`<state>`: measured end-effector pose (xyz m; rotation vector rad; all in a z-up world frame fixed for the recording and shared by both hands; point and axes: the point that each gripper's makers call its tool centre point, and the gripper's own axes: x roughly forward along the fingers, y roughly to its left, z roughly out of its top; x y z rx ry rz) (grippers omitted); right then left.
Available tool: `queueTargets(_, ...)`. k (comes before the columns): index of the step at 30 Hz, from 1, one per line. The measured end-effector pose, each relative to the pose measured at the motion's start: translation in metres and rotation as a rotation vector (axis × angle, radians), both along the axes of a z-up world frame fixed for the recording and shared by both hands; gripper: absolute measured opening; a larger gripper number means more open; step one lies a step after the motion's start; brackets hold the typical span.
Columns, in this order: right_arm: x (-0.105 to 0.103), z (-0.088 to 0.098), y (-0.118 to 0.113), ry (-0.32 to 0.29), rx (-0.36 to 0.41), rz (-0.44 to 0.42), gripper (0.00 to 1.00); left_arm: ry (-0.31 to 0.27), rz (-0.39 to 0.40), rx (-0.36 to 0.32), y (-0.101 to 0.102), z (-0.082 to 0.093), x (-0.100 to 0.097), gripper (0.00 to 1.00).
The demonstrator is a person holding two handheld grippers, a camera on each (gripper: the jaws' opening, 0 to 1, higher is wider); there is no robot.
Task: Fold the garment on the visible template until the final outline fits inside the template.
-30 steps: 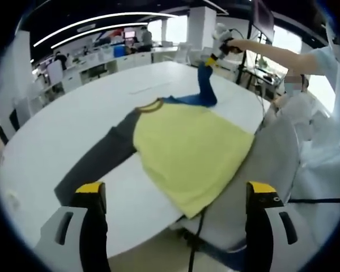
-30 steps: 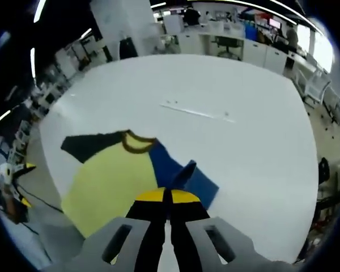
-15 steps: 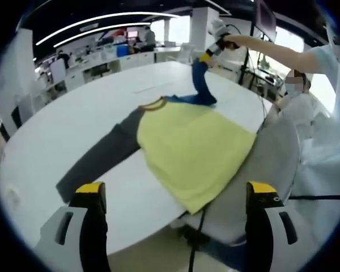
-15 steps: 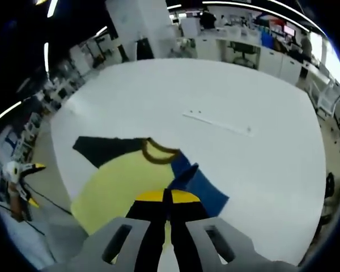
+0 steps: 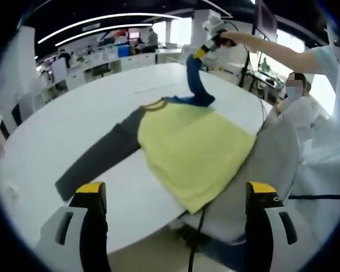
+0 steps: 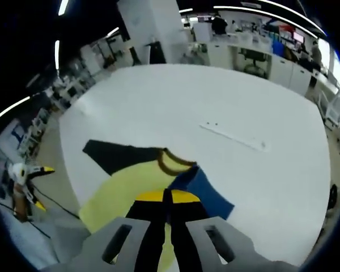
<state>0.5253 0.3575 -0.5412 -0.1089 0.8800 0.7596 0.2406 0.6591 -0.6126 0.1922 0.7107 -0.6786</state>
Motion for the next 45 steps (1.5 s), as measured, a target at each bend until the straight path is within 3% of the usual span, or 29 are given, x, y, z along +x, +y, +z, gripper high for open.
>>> queueTargets(12,-0.001,0.004,0.051,-0.010,0.019,0.079,0.02,-0.002,0.007,-0.004,0.003,0.001,-0.001,0.99)
queueTargets(24,-0.005,0.001,0.086,-0.005,0.041,0.132,0.02,0.003,0.012,0.005,0.009,0.001,-0.002,0.99)
queueTargets(35,0.000,-0.021,0.101,0.020,0.011,0.151,0.02,0.014,0.017,-0.003,0.011,-0.002,-0.004,0.98)
queueTargets(45,-0.007,-0.051,0.115,0.082,-0.002,0.167,0.02,0.018,0.035,-0.009,0.016,-0.001,-0.006,0.98)
